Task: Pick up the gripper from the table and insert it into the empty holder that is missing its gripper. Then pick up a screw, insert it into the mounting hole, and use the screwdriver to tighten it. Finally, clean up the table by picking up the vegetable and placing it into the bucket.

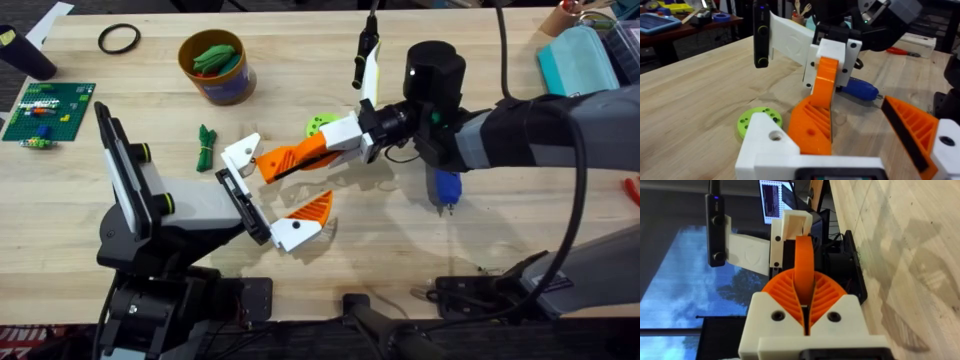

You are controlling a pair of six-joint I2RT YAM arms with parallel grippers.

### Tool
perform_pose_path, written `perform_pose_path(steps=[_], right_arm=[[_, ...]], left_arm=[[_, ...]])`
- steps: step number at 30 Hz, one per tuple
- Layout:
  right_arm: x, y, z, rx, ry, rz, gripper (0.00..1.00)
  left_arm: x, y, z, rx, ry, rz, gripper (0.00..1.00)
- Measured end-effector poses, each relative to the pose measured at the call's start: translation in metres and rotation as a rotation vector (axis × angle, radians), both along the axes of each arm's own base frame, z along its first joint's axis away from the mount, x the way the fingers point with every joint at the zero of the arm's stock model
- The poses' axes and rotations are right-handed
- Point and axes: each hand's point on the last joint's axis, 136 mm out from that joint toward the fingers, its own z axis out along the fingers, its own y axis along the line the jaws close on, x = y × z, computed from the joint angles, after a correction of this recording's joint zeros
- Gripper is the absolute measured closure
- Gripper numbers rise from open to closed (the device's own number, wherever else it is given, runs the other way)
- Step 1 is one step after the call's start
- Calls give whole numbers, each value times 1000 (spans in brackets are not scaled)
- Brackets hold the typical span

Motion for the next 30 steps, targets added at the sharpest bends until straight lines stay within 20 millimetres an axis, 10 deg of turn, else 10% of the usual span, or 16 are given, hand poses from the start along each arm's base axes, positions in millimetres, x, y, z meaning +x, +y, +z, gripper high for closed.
perform_pose_path(steps=[30], right_arm=[[6,-20,7,36,-16,20,986]], left_arm=[[1,1,1,0,-6,7,17]])
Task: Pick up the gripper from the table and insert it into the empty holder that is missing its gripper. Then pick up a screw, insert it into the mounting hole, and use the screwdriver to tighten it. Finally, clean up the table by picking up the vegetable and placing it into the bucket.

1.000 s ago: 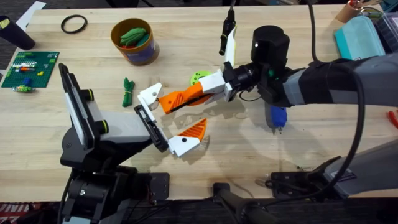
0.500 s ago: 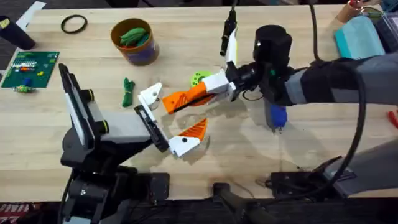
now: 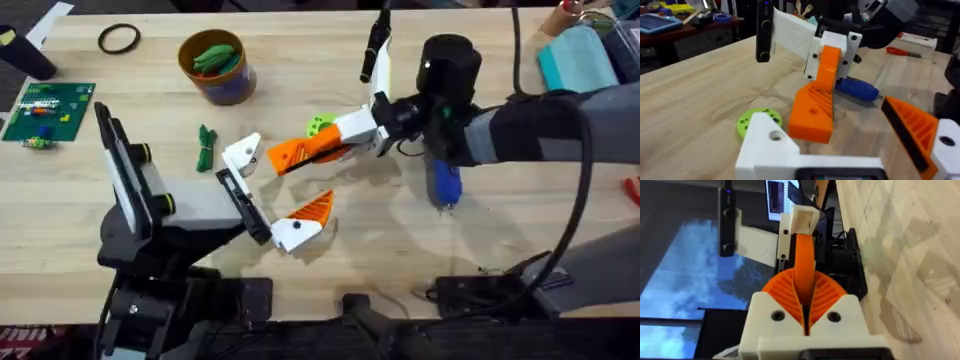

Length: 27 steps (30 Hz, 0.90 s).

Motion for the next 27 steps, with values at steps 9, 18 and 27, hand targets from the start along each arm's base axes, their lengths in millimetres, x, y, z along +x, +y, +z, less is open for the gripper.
perform_pose_path(steps=[9,18,27], right_arm=[[2,0,5,21,-42,-1,986],[2,0,6,17,-30,-1,986],[2,0,6,16,-27,-1,986]], left_arm=[[0,0,0,0,3,-2,17],[0,0,0,3,-2,1,17],[-5,-3,-1,1,2,-33,17]])
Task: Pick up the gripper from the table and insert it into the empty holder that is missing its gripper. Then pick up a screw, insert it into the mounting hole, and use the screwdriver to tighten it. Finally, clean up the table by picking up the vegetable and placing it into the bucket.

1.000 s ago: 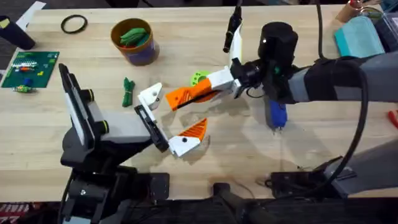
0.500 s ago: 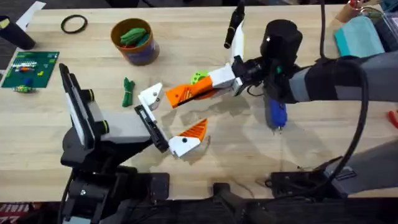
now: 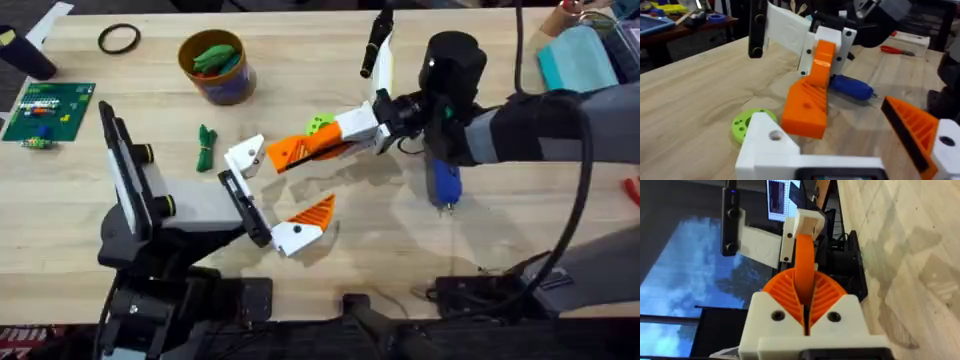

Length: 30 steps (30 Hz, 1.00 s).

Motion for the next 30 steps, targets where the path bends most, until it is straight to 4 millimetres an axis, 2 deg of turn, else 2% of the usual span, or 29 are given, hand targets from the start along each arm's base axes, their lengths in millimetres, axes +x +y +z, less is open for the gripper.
perform_pose_path(steps=[15,22,30], right_arm=[[0,0,0,-7,18,0,986],[-3,-1,-8,-34,78,0,986],[-3,-2,-6,-14,30,1,986]], left_arm=[[-7,-4,0,4,-7,-51,17],[-8,-5,-1,14,-23,-56,17],[-9,-5,-1,16,-25,-59,17]])
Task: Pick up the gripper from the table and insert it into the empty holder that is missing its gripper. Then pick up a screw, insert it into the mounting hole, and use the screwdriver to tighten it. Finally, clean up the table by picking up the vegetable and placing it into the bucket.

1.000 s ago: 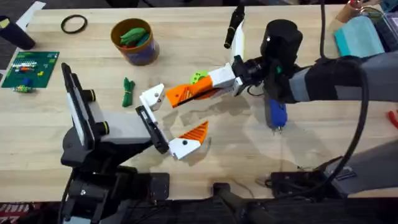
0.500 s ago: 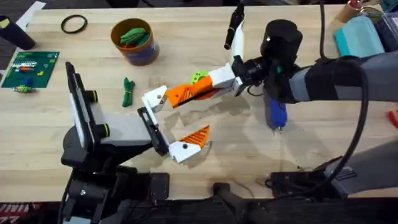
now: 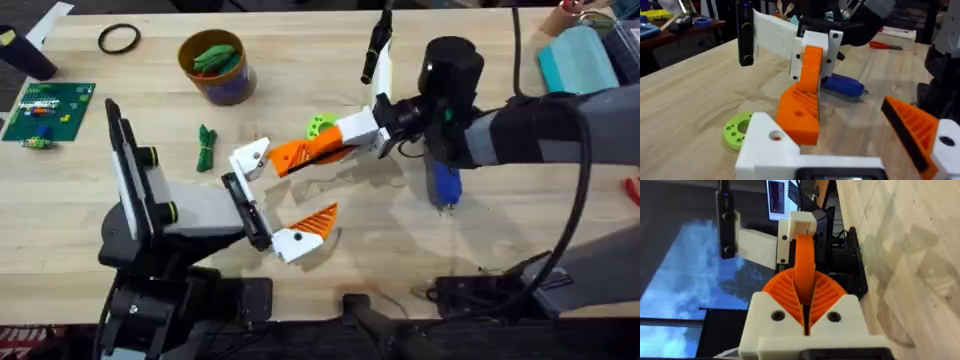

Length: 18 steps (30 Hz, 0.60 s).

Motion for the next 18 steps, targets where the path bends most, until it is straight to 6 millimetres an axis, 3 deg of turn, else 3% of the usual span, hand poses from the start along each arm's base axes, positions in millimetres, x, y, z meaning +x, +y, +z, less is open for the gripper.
perform_pose_path(steps=[18], right_arm=[[-13,11,4,19,-39,47,986]], left_arm=[[0,0,0,0,-1,0,17]])
